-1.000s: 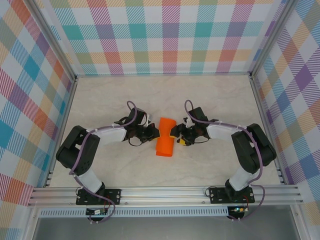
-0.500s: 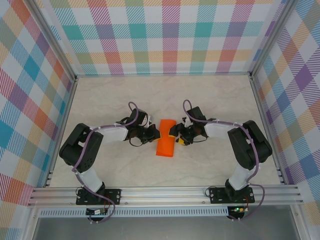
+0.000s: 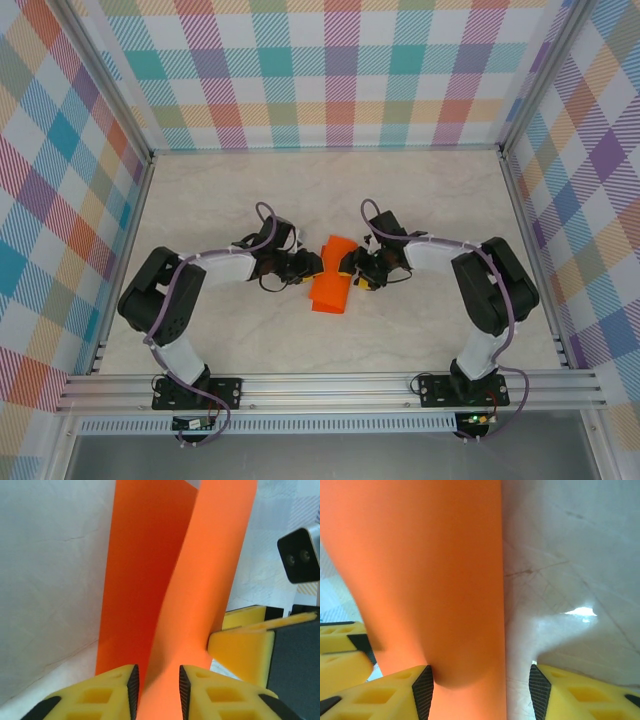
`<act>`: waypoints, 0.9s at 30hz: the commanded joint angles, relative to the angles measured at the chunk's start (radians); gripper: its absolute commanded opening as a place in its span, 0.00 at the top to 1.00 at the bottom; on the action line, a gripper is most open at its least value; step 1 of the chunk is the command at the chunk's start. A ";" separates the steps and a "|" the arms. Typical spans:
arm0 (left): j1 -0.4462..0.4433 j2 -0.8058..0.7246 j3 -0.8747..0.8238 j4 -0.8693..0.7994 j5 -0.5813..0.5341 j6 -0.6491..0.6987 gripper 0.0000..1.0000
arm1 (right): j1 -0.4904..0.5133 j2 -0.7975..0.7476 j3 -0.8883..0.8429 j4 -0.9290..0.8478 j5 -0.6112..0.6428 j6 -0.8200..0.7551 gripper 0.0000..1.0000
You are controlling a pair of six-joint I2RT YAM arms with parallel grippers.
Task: Fold a paper plane with a square sheet of paper (pick it up from the middle)
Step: First fold in half a square sheet of paper at the center of the table, then hold the square sheet of paper at the center of the table.
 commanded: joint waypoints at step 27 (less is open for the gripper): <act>-0.006 -0.232 -0.047 -0.180 -0.241 0.025 0.54 | 0.071 0.176 0.272 -0.458 0.167 -0.213 0.40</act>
